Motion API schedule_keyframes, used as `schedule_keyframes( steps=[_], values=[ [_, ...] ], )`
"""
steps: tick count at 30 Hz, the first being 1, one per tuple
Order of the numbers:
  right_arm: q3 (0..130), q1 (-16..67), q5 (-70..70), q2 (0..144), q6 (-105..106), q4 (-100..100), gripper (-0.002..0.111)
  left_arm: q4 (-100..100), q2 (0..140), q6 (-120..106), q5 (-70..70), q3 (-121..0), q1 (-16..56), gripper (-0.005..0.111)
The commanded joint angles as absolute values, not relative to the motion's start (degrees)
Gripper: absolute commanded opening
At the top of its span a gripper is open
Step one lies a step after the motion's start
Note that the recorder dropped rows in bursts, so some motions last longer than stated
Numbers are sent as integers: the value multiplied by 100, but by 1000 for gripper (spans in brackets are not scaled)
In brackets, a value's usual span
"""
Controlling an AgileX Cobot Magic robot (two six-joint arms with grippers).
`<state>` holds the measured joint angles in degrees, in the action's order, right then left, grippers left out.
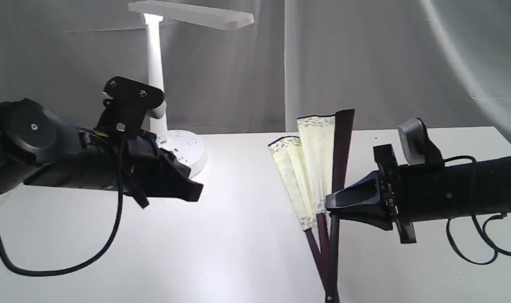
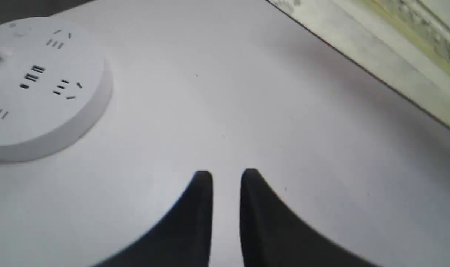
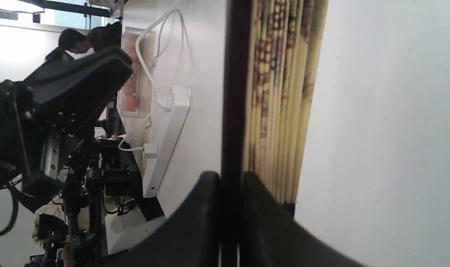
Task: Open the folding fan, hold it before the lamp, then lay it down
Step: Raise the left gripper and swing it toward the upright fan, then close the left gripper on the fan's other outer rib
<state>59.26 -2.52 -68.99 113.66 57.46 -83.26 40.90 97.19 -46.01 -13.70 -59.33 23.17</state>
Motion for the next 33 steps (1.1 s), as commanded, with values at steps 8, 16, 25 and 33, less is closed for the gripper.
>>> schedule_keyframes(
  steps=[8, 16, 25, 33],
  values=[
    [5914, -280, -6996, 11292, 5821, -8396, 0, 2233, 9574, -3980, -1956, -6044, 2724, 0],
    [5914, -280, -6996, 11292, 5821, -8329, 0, -1210, 9552, -326, -2572, -6400, 3197, 0],
    [5914, -280, -6996, 11292, 5821, -8368, 0, -395, 9398, -149, 383, -5292, 3196, 0],
    [5914, -280, -6996, 11292, 5821, -8407, 0, -406, 9411, 805, 3407, -4036, 3196, 0]
  ],
)
